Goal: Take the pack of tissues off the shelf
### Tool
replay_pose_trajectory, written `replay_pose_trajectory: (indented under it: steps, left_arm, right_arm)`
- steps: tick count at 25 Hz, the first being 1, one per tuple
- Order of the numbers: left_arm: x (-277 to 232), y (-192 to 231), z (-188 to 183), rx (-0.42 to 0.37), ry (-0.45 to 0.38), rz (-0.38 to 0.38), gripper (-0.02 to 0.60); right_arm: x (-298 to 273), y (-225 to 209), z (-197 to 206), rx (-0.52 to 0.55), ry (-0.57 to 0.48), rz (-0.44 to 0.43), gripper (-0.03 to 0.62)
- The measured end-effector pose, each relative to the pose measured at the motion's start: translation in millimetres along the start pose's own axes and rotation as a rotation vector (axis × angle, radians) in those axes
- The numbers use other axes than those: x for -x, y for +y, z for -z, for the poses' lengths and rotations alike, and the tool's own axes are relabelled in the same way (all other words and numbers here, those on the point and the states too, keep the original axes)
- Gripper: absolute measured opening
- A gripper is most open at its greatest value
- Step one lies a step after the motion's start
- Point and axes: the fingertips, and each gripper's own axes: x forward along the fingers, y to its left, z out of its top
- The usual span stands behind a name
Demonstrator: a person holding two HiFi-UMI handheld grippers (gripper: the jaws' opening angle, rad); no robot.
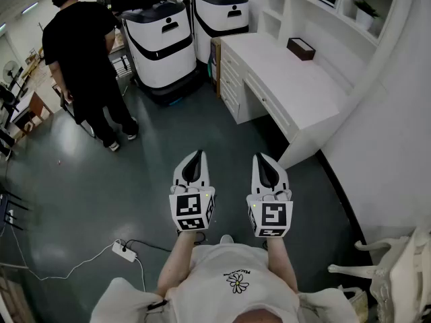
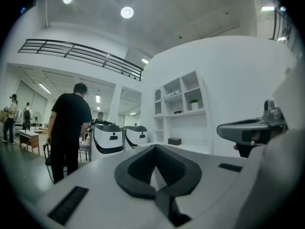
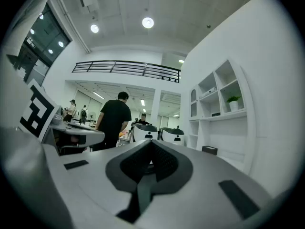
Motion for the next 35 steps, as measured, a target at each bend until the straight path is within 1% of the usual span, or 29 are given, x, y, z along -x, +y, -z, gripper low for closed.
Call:
replay_pose_trajectory:
  steps: [5,12,16,20,23,29,32,35]
  left_arm:
    - [-8,-4,6,0.001,0.027,0.007,0.0]
    - [-19,-7,11,0.002,0.038,0.01,0.0]
    - [-25,-10,16,0.013,0.049,0.015,0.0]
    - [-25,-9,23,0.026,0.053,0.02,0.0]
    - [-34,-4,23,0.039,0.046,0.018,0.0]
    - [-72,8,7,0.045,-0.017,0.017,0.0]
    - [-111,16,-3,0.061,-0.059,0.029,0.0]
    - [-154,21,-12,0.058,-0.077,0.043,-0.001]
  right_arm:
    - [-6,-2,9,-0.016,0.027,-0.015,0.002]
    - [-14,-5,19,-0.031,0.039,-0.034,0.002]
    - [-18,-12,24,-0.067,0.029,-0.019,0.002]
    - [-20,-10,34,-0.063,0.043,-0.013,0.002]
    - [-27,-13,37,-0.055,0.046,-0.011,0.002]
    - [-58,-35,29,-0.038,0.007,0.018,0.002]
    - [-85,-50,27,-0.013,-0.014,0.025,0.002]
    - [-115,-69,32,0.001,-0.012,0.04,0.002]
